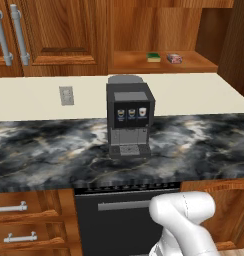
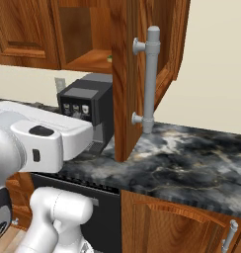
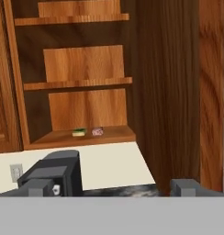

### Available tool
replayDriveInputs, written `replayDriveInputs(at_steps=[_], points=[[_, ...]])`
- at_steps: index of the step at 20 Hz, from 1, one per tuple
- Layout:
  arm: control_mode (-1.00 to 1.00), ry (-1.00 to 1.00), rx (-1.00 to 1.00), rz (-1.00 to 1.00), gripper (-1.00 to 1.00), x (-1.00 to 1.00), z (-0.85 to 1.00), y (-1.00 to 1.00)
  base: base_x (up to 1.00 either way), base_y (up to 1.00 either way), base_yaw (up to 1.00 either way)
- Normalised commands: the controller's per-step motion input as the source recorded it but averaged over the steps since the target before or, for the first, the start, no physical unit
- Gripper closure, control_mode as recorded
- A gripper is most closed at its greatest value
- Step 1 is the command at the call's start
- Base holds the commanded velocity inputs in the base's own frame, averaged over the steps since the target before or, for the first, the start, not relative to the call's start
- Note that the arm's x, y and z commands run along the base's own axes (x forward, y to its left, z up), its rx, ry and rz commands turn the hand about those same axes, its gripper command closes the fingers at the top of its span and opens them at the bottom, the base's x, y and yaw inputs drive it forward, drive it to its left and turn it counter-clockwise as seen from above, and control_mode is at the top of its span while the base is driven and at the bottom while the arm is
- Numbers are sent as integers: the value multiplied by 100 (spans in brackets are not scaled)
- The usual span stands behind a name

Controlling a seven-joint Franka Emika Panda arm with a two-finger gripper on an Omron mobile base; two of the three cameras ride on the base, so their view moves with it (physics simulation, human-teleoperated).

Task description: Pick up the bar soap and sponge from the sink, and place them back in the cabinet, and close the cabinet door.

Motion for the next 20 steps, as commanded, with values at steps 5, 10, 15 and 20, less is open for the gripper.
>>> replayDriveInputs(at_steps=[5, 10, 15, 20], points=[[-100, -6, 0, 0, -100, 0, -10, -17, 0, 0, 0], [-100, -6, 0, 0, -100, 0, -5, -11, 0, 0, 0], [-100, -5, 0, 0, -100, 0, -1, -11, 0, 0, 0], [-100, -2, 0, 0, -100, -4, 0, -21, 0, 0, 0]])
